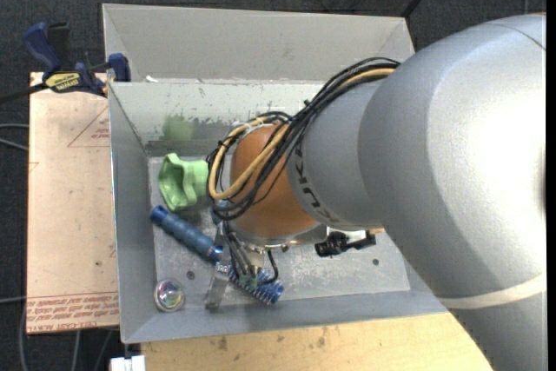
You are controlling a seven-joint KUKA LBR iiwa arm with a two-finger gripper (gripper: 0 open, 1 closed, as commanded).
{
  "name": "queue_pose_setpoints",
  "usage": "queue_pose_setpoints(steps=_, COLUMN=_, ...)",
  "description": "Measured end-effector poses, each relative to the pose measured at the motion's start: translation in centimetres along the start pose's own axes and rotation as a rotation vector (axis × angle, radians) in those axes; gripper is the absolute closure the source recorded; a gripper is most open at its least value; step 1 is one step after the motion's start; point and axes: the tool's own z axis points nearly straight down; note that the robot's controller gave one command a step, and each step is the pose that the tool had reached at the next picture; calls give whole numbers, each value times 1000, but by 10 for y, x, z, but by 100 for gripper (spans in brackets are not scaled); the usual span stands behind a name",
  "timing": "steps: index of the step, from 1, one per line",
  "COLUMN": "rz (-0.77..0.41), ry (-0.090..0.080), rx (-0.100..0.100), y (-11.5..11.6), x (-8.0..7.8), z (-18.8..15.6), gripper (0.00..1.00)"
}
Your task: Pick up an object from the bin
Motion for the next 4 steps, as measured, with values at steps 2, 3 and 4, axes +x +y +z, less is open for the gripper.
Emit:
queue_pose_setpoints(steps=2, rz=2, ry=-1, rx=-1, y=0, x=-1, z=0, gripper=100)
queue_pose_setpoints(steps=3, rz=3, ry=-2, rx=-1, y=-1, x=-1, z=-8, gripper=100)
queue_pose_setpoints(steps=4, rz=3, ry=-5, rx=-3, y=0, x=-1, z=-49, gripper=100)
